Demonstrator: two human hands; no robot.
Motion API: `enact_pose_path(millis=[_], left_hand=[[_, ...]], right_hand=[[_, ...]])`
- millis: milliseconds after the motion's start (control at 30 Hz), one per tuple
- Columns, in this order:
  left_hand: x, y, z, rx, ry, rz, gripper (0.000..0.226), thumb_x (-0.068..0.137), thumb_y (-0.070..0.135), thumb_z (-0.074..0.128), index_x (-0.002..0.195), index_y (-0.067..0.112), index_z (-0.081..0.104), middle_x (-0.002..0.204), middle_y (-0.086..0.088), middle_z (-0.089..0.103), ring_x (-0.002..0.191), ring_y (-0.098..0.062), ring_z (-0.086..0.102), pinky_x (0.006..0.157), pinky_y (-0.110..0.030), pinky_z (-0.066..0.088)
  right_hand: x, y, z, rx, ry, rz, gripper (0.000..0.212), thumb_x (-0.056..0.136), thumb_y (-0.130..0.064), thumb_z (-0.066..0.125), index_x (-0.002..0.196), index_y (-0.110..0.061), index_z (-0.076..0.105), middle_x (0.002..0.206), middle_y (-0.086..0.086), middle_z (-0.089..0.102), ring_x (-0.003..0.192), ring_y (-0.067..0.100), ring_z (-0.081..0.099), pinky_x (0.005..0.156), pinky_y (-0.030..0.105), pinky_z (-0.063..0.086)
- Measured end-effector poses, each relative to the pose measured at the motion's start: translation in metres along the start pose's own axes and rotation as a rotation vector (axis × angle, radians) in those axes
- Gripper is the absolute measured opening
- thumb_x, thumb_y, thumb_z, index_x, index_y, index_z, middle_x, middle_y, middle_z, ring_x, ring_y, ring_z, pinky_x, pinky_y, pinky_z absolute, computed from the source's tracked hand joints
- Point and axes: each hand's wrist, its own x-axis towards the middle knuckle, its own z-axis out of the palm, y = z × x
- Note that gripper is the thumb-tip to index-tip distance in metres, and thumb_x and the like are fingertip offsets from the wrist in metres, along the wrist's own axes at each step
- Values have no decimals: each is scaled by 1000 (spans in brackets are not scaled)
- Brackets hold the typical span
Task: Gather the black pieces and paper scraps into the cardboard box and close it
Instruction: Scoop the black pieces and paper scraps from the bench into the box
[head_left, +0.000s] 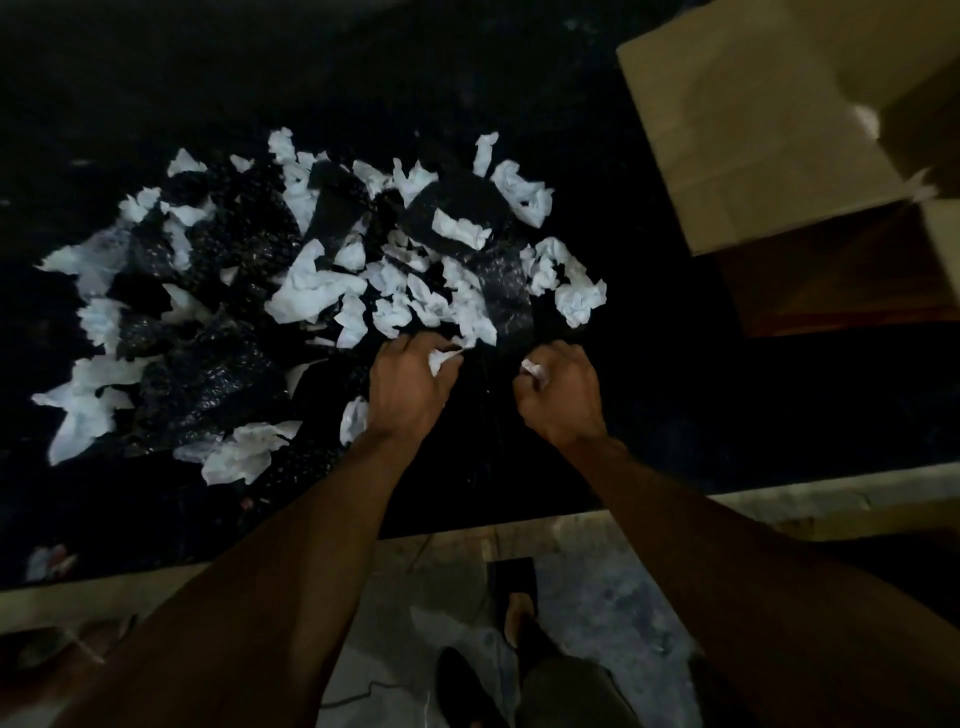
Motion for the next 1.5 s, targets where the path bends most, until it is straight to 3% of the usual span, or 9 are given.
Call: enact_pose_path(millis=[133,300,467,667,800,933,1067,1233,1500], left_hand=[[12,15,-32,10,37,75,34,78,37,77,89,6,71,90,-15,65,88,-33,61,76,-35,46],[25,38,-94,-112,56,168,33,76,36,79,92,9,71,101,-6,68,96,-21,62,79,-17,37],[27,72,-159,-256,46,196,49,67,39,84,111,21,72,110,4,70,102,-2,59,86,-6,37],[33,112,-216,-353,111,254,64,62,38,86,122,24,66,113,2,69,107,-4,59,90,-10,38],[36,147,-225,-421,132,319,63,62,39,86,120,24,67,111,2,70,106,-8,62,90,-16,43],[41,192,-216,-451,150,382,61,63,41,85,118,23,68,110,2,70,101,-4,62,82,-4,39],[50,256,-190,-494,131,430,62,66,41,84,122,22,66,114,1,68,104,-8,62,89,-19,44],[71,359,-135,-612,109,475,62,70,34,83,126,14,63,115,6,64,100,-4,59,71,3,39],[103,496,-22,-621,95,444,60,75,38,78,127,15,61,122,-2,64,99,-8,58,66,-6,41]], right_hand=[[15,-13,-30,110,-23,47,17,79,-26,70,83,-10,66,81,7,63,76,23,58,68,21,40],[41,-63,-79,191,-15,12,48,72,-39,82,114,-19,70,110,0,70,104,11,62,80,0,30],[56,-118,-133,169,40,-79,69,70,-46,81,131,-23,59,117,6,67,112,16,59,81,3,29],[48,-149,-199,180,167,-139,77,68,-55,78,136,-29,53,119,3,65,112,16,58,94,27,44],[43,-147,-247,141,253,-130,76,70,-53,77,137,-29,52,118,3,67,108,14,59,87,24,42],[40,-126,-290,112,318,-120,76,72,-56,73,138,-28,50,122,4,65,113,17,59,93,30,45],[46,-89,-339,96,399,-81,74,72,-55,72,138,-31,48,129,4,62,115,18,57,91,32,46],[62,-13,-409,48,506,-61,70,75,-56,71,137,-31,50,126,3,63,117,17,54,88,28,39],[105,120,-498,41,503,-25,72,74,-57,70,136,-25,53,125,8,64,110,20,62,87,39,54]])
